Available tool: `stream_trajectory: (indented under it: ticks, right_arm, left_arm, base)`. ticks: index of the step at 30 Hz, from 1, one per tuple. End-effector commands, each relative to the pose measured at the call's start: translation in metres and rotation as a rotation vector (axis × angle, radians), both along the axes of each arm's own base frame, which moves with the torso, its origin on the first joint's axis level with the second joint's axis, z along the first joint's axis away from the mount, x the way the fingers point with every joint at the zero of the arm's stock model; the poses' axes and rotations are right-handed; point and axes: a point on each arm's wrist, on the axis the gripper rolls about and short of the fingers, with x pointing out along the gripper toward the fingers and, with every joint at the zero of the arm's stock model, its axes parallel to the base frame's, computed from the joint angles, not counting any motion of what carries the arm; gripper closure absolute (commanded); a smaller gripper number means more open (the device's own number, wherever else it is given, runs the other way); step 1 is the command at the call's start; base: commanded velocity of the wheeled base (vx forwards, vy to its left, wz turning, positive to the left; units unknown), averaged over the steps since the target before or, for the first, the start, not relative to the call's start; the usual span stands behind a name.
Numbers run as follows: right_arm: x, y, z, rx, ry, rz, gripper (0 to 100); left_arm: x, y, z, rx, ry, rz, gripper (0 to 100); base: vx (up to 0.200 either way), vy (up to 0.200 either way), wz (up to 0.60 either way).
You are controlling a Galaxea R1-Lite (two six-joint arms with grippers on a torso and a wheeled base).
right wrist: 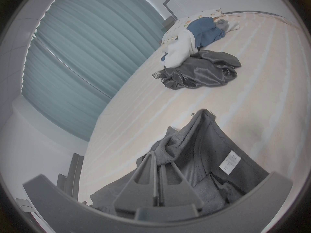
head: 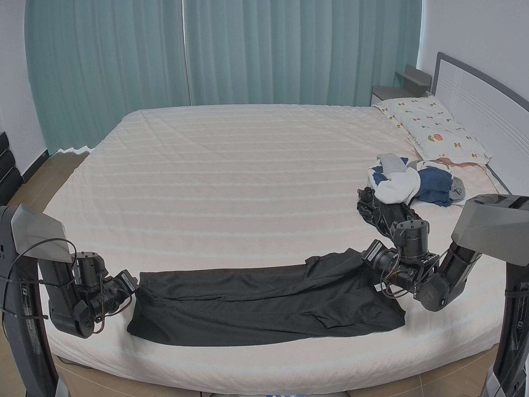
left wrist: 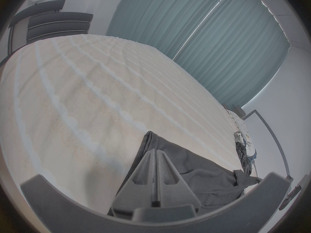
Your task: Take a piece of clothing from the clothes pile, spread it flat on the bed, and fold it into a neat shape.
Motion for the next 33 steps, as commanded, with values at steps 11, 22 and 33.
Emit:
stream_trajectory:
  ticks: [11, 22, 33]
  right_arm:
    - [-0.009, -0.006, 0.003, 0.008, -0.024, 0.003, 100]
    - [-0.01, -0.004, -0.002, 0.001, 0.0, 0.014, 100]
    - [-0.012, -0.002, -0.002, -0.002, 0.002, 0.021, 100]
  left_arm:
    - [-0.021, -0.002, -0.012, 0.066, 0.092, -0.063, 100]
    - [-0.02, -0.001, -0.007, 0.061, 0.075, -0.054, 0]
    - [-0.003, 0.013, 0.033, -0.021, -0.093, 0.047, 0]
  base:
    - [0.0, 0.0, 0.0]
    - [0.0, 0.0, 0.0]
    - [0.0, 0.0, 0.0]
